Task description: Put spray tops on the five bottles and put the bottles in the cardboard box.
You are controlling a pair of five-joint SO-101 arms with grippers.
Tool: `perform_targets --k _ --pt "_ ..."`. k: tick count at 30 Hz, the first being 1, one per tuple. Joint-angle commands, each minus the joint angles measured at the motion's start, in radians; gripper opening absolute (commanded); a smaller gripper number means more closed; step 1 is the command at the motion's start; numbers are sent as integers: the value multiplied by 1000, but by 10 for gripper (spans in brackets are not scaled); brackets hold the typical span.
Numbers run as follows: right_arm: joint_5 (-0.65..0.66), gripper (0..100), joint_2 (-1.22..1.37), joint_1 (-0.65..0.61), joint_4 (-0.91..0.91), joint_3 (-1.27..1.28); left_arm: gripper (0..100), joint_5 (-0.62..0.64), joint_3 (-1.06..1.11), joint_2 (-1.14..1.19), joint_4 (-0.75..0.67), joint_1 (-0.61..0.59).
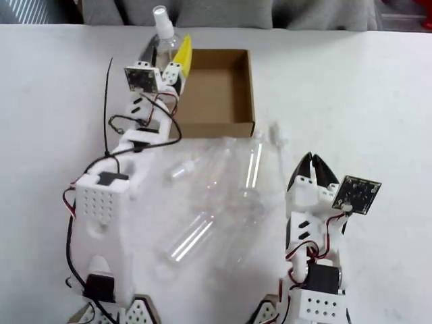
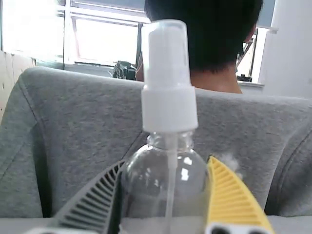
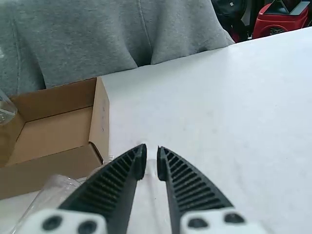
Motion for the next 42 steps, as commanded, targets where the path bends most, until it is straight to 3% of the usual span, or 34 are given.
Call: perform_targets --k 1,19,26,34,42 --pt "12 18 1 5 2 9 22 -5 -141 50 -23 -8" --pt "12 18 2 5 4 9 24 -11 -353 257 77 8" --pt "12 18 2 5 4 9 24 -193 -500 424 69 8" --pt "12 18 2 5 4 9 24 -196 -764 610 75 -7" --pt "12 18 2 5 4 9 24 -187 -792 619 184 -16"
